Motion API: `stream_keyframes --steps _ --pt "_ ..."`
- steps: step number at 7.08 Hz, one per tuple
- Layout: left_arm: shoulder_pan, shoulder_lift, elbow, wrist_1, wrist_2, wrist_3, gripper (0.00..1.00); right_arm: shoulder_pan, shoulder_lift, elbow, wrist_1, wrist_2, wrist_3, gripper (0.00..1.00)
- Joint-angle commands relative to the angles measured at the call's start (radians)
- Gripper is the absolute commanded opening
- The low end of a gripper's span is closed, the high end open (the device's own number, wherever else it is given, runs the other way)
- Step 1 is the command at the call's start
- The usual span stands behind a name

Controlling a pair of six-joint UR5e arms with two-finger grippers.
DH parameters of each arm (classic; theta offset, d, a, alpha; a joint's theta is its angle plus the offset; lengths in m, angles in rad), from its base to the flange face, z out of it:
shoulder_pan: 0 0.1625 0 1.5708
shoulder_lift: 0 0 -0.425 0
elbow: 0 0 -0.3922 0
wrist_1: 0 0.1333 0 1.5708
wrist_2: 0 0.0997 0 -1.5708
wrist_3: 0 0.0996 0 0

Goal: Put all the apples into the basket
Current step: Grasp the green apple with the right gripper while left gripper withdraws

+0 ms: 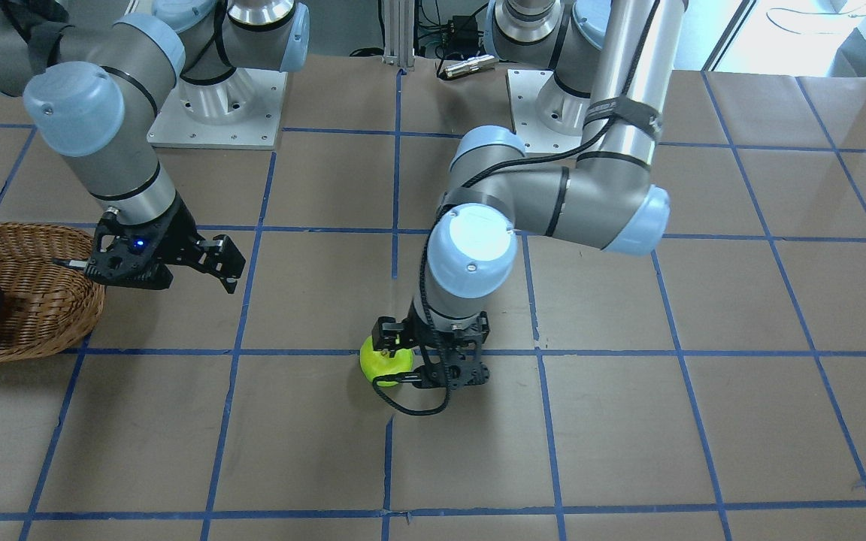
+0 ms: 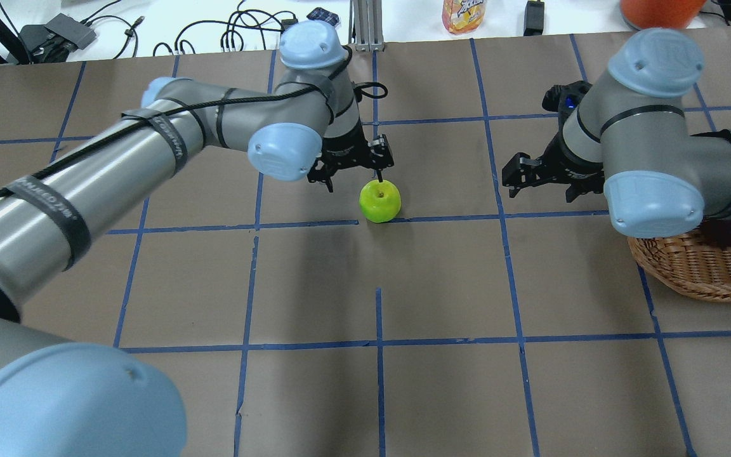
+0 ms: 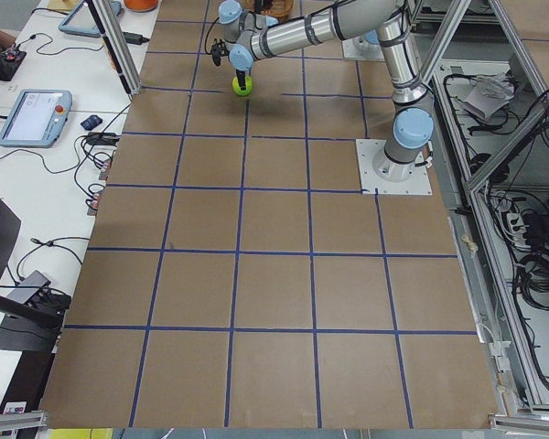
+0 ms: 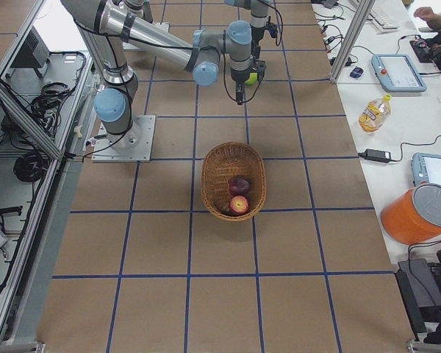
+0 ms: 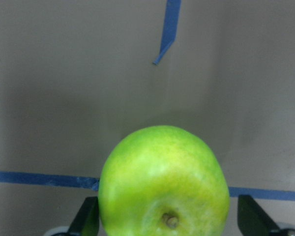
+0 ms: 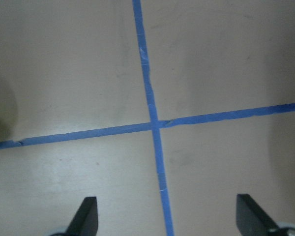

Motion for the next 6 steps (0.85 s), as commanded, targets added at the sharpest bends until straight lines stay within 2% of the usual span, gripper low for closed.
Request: stream_keyframes --steps 1,2,4,5,6 --pt "0.111 0.122 0.011 -0.147 0.003 0.182 1.0 0.155 0.081 -0.085 -0.021 0.001 0.214 1.0" --pt "0.142 0.18 0.008 -0.204 0.04 0.251 1.0 0.236 0.153 -0.144 -0.021 -0.006 0.312 1.0" --pt "0.163 0.33 0.01 -0.336 0.191 0.331 1.0 0.37 0.286 -0.24 -0.023 -0.014 0.488 1.0" --pt "0.164 0.393 0.01 -0.408 0.213 0.338 1.0 0.402 0.342 -0.282 -0.028 -0.022 0.514 1.0" --pt "0.171 0.436 0.01 -0.418 0.204 0.336 1.0 0.408 0.38 -0.319 -0.029 -0.054 0.514 1.0"
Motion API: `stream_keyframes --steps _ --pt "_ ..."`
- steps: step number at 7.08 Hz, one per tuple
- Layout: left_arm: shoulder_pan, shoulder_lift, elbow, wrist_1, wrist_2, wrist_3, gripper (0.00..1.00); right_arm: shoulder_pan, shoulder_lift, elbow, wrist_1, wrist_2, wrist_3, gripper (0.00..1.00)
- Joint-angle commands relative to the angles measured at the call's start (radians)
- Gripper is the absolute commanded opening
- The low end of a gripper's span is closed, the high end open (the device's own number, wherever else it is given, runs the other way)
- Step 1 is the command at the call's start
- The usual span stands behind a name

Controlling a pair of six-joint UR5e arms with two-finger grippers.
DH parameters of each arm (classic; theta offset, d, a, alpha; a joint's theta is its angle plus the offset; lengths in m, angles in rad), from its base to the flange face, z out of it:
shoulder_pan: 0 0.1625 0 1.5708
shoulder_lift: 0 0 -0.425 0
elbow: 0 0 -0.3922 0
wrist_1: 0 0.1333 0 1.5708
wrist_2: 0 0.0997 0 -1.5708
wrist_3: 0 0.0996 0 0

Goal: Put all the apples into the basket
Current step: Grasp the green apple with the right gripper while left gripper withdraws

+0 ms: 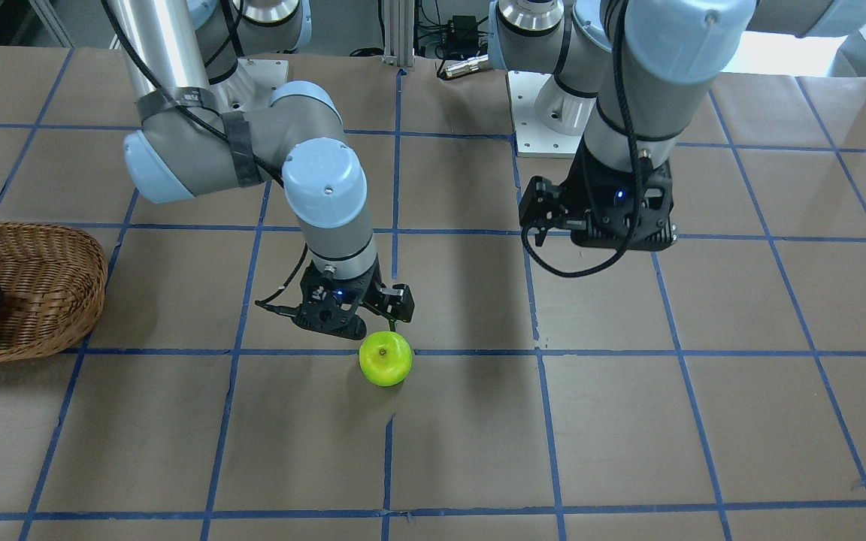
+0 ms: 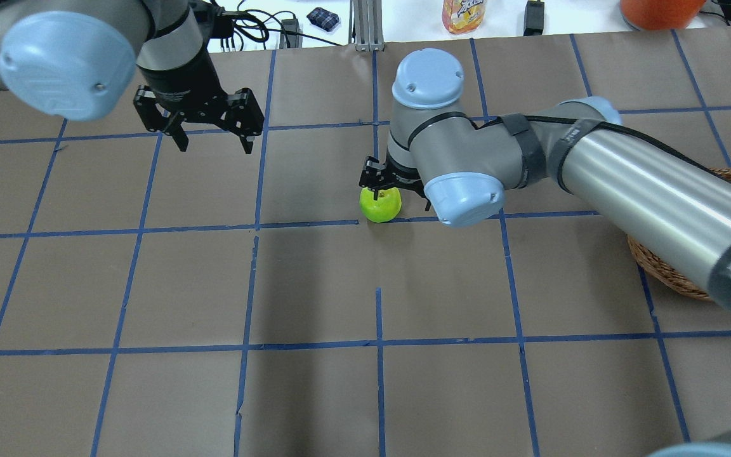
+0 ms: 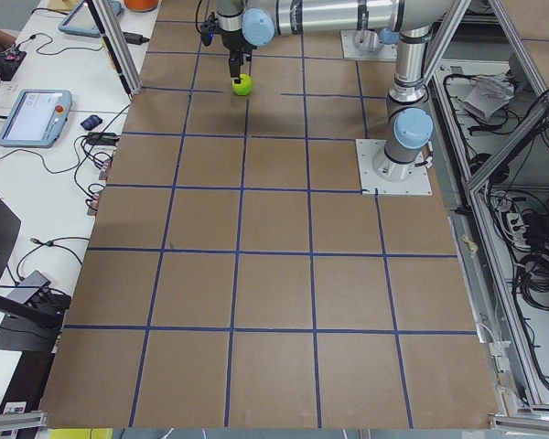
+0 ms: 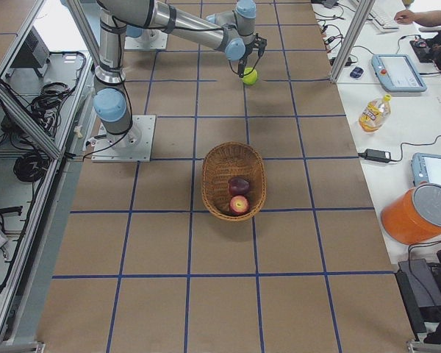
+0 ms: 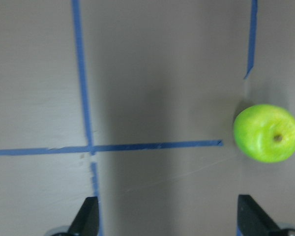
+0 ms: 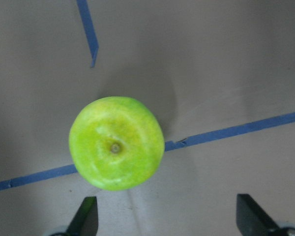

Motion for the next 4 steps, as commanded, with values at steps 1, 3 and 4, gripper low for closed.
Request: stream_keyframes --steps 1,3,4 --pt "0.025 0.083 -0.024 -0.053 0.015 0.003 1.0 0.027 0.089 -0.074 -0.006 -0.041 0.026 1.0" --pt "0.079 0.09 -0.015 -0.044 -0.014 0.014 1.0 0.027 0.14 -0.082 -0.05 -0.038 0.013 1.0" --pt "0.071 0.092 -0.012 -0.044 -0.012 0.01 1.0 0.027 0.16 -0.091 -0.05 -0.03 0.007 1.0"
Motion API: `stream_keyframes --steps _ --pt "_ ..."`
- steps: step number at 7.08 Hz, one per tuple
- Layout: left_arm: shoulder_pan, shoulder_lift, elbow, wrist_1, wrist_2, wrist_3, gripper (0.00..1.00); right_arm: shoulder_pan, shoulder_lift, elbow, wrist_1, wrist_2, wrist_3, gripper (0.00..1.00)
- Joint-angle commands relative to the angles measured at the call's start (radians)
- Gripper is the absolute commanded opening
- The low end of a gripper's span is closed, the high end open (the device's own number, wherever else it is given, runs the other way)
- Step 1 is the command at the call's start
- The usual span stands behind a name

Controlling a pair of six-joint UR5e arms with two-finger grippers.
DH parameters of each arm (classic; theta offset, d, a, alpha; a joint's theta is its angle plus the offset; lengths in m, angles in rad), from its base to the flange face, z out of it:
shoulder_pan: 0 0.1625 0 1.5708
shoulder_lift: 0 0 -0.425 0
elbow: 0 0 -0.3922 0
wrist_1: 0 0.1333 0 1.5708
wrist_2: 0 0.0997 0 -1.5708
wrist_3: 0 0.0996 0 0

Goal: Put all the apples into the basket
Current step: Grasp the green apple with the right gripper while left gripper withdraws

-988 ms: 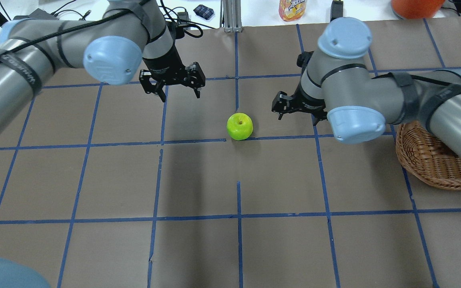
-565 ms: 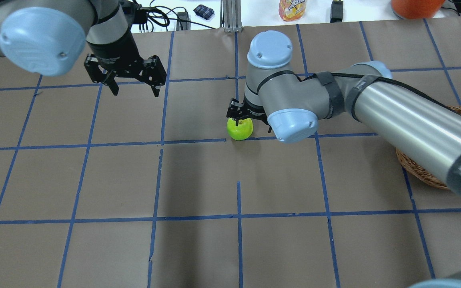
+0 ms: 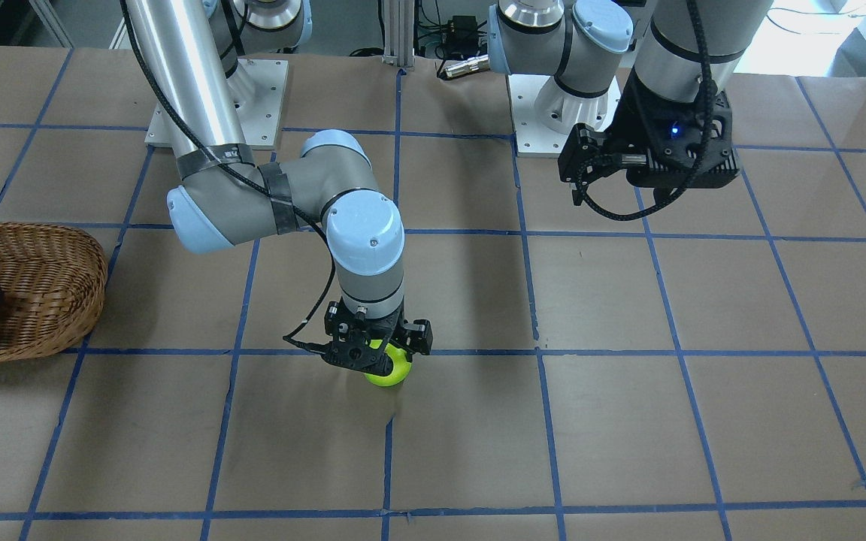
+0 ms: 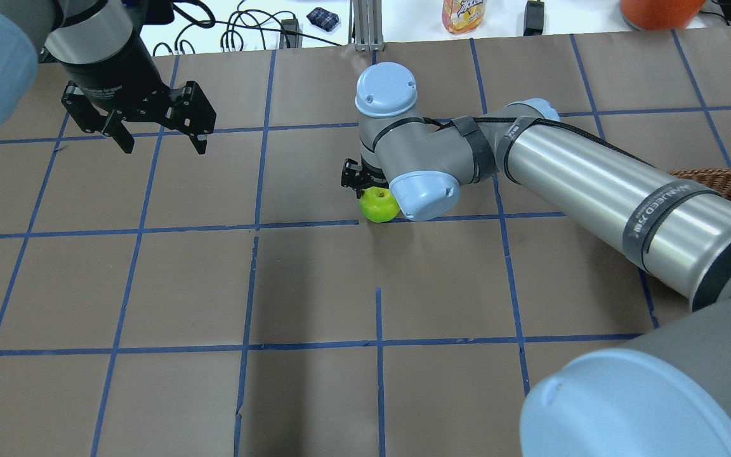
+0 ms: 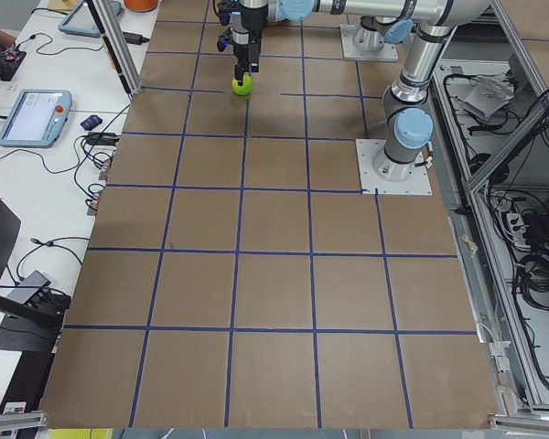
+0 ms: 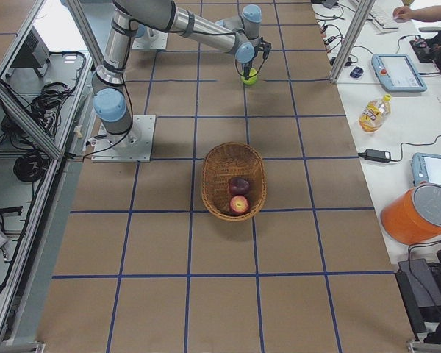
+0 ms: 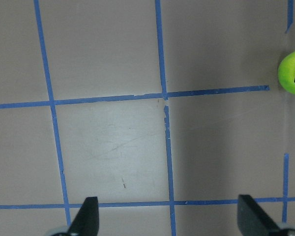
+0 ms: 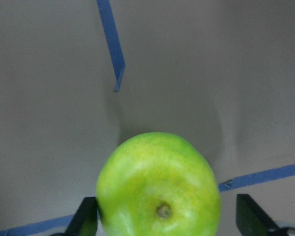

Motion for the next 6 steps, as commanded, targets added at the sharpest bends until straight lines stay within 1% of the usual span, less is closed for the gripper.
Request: stream_keyframes --steps 1,2,3,4,5,6 --pt "0.004 0.01 -0.005 0.002 -0.006 -0.005 1.0 0.0 0.035 -0.011 -0.008 0.006 -0.023 0.99" --pt "0.003 0.013 -0.01 0.002 -0.006 -0.008 1.0 0.0 0.035 -0.011 -0.004 0.004 -0.045 0.84" --pt "0.004 0.013 -0.009 0.004 -0.006 -0.008 1.0 -0.001 0.03 -0.016 -0.001 -0.003 -0.077 0.6" --pt "0.003 0.013 -0.01 0.004 -0.007 -0.01 1.0 -0.015 0.01 -0.034 0.01 0.001 -0.081 0.52" --pt "0.003 0.013 -0.01 0.004 -0.007 -0.01 1.0 -0.064 -0.037 -0.06 0.047 0.007 -0.11 0.52" --pt "0.003 0.013 -0.01 0.004 -0.007 -0.01 1.0 -0.137 -0.1 -0.057 0.144 0.006 -0.203 0.52"
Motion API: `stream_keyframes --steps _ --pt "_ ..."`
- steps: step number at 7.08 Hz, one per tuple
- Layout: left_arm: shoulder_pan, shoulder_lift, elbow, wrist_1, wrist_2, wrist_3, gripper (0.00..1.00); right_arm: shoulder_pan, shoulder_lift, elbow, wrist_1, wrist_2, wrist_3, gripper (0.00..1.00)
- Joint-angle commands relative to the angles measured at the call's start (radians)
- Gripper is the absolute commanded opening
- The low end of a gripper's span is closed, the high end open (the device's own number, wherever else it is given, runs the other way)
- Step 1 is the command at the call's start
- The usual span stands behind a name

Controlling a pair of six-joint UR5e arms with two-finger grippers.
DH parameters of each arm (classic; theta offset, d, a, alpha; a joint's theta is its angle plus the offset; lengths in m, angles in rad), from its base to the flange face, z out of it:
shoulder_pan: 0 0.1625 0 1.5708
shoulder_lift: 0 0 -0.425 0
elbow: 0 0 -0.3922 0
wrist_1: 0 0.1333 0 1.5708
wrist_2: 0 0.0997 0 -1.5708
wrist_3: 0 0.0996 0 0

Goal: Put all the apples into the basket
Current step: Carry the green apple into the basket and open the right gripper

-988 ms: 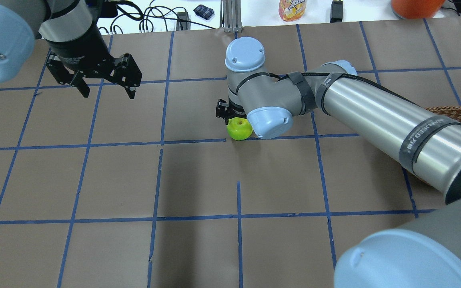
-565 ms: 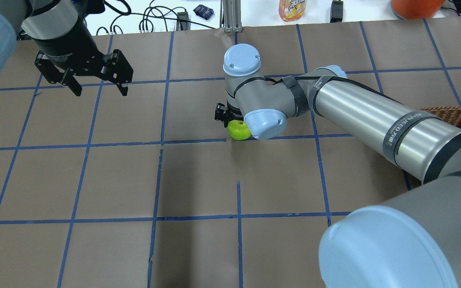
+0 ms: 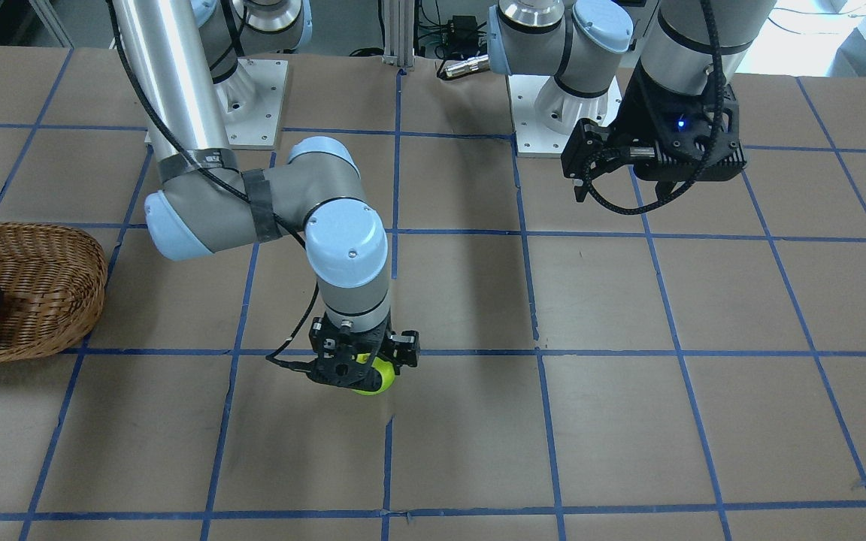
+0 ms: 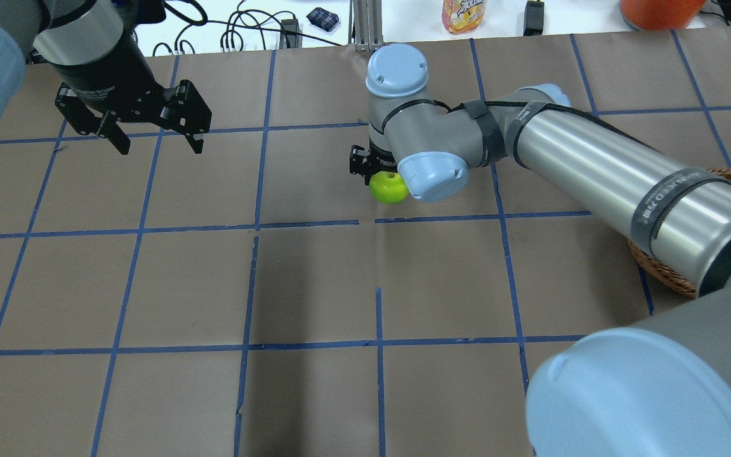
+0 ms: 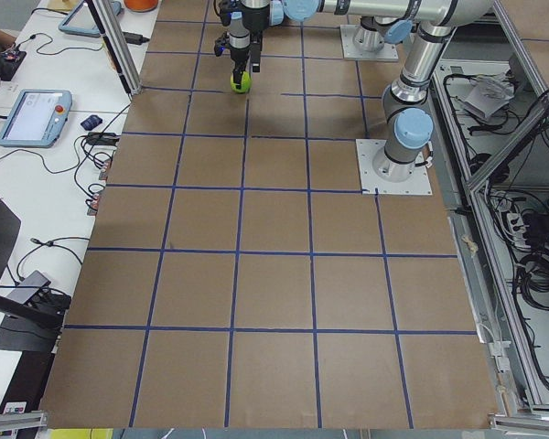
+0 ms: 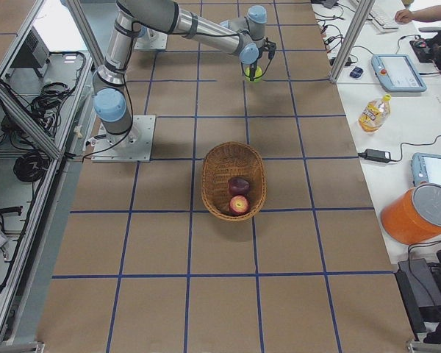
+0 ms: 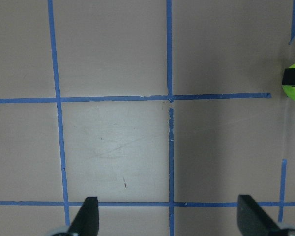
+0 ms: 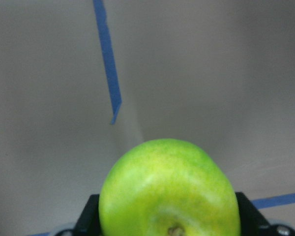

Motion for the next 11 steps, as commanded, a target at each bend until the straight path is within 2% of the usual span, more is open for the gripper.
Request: stream_keyframes --steps 1,2,3,5,6,9,10,11 --pt "0.0 0.0 0.0 0.0 0.0 0.0 1.0 -0.156 -0.138 0.014 0.16 0.001 -0.224 0.53" --pt "0.0 0.0 0.0 0.0 0.0 0.0 1.0 -0.244 -0.205 0.065 0.164 0.007 -0.426 0.53" --pt "0.001 0.0 -0.002 -0.001 -0.002 0.0 1.0 -0.325 -0.271 0.146 0.159 -0.011 -0.545 0.53" --pt "0.001 0.0 0.0 -0.002 -0.002 -0.002 1.0 -0.574 -0.36 0.299 0.078 -0.013 -0.902 0.53" --pt "0.003 0.0 0.0 -0.003 -0.002 0.0 1.0 -0.664 -0.37 0.333 0.041 -0.064 -0.986 0.52" --pt "0.006 0.0 0.001 -0.003 -0.002 -0.002 1.0 -0.881 -0.343 0.372 0.019 -0.051 -1.21 0.53" --pt "0.006 0.0 0.001 -0.003 -0.002 -0.002 1.0 -0.889 -0.318 0.404 -0.075 -0.051 -1.224 0.55" --pt "0.004 0.0 0.001 -0.003 -0.003 -0.002 1.0 -0.912 -0.309 0.416 -0.091 -0.051 -1.224 0.64"
